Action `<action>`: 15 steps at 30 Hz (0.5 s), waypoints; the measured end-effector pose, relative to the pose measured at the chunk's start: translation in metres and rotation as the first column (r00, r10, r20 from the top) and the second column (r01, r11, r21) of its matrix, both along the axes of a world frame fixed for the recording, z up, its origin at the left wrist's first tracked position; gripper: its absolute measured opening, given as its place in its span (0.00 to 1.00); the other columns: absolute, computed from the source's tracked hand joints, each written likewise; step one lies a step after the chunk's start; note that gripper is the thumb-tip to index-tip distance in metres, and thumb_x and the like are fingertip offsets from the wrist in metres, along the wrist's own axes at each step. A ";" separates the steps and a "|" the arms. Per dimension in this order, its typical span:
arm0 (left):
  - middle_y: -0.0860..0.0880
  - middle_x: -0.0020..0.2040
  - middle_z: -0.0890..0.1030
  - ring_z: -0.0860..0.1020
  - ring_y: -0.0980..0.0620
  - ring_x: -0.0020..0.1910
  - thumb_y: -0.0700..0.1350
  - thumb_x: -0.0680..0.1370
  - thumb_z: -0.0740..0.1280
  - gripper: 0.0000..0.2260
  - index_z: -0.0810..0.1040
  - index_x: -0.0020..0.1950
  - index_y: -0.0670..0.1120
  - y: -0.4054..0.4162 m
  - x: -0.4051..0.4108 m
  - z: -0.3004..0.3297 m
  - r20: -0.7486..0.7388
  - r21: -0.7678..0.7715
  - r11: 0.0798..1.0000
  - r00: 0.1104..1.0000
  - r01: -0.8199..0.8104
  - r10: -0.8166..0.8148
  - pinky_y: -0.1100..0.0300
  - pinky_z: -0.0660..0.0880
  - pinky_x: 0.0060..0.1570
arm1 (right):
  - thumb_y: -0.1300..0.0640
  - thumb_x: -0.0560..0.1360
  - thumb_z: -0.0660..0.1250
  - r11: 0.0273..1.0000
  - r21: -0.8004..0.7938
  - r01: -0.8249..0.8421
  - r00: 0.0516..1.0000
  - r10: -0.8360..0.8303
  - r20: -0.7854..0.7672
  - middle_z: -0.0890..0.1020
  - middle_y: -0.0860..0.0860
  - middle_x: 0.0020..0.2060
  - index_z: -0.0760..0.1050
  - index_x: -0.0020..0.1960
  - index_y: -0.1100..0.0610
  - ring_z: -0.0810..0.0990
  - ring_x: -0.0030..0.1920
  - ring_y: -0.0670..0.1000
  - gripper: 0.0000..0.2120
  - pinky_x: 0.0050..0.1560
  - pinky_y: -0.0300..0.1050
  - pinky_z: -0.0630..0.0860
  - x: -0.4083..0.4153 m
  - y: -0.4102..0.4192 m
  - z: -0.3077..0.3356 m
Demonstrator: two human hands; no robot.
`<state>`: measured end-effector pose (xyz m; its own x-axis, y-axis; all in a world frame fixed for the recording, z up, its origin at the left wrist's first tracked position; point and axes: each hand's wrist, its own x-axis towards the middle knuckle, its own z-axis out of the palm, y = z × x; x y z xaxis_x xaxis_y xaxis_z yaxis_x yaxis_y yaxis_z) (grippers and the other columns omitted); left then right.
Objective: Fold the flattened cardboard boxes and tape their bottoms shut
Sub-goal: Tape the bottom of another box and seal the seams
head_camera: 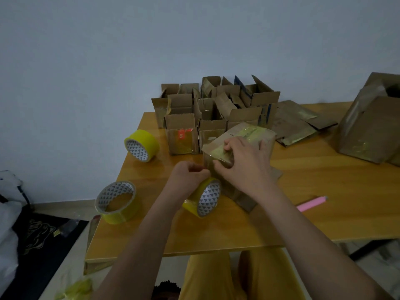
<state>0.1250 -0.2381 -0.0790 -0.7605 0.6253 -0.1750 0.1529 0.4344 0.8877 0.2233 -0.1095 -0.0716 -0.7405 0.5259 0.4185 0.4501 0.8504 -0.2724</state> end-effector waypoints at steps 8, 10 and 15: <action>0.47 0.49 0.82 0.81 0.49 0.45 0.51 0.78 0.68 0.10 0.81 0.55 0.48 0.010 0.000 -0.001 0.085 -0.020 0.995 0.991 -0.097 0.098 0.61 0.75 0.38 | 0.42 0.70 0.72 0.999 -0.004 -0.036 0.999 0.036 -0.040 0.75 0.46 0.52 0.70 0.52 0.52 0.75 0.55 0.49 0.19 0.73 0.67 0.51 -0.007 0.004 -0.008; 0.47 0.48 0.82 0.81 0.49 0.45 0.50 0.78 0.68 0.10 0.82 0.55 0.47 0.011 0.002 0.000 0.070 -0.014 0.995 0.993 -0.096 0.097 0.60 0.75 0.39 | 0.44 0.70 0.73 0.996 -0.033 -0.085 0.996 0.085 -0.015 0.74 0.46 0.55 0.68 0.54 0.51 0.73 0.57 0.49 0.20 0.73 0.65 0.48 -0.003 0.009 -0.007; 0.47 0.45 0.82 0.80 0.50 0.42 0.48 0.78 0.69 0.04 0.81 0.47 0.48 0.014 0.007 0.002 0.050 0.009 0.994 0.993 -0.108 0.107 0.61 0.73 0.35 | 0.43 0.70 0.72 0.866 -0.368 -0.338 0.941 0.294 -0.170 0.68 0.38 0.69 0.71 0.67 0.46 0.63 0.73 0.42 0.27 0.76 0.52 0.52 0.032 0.022 0.008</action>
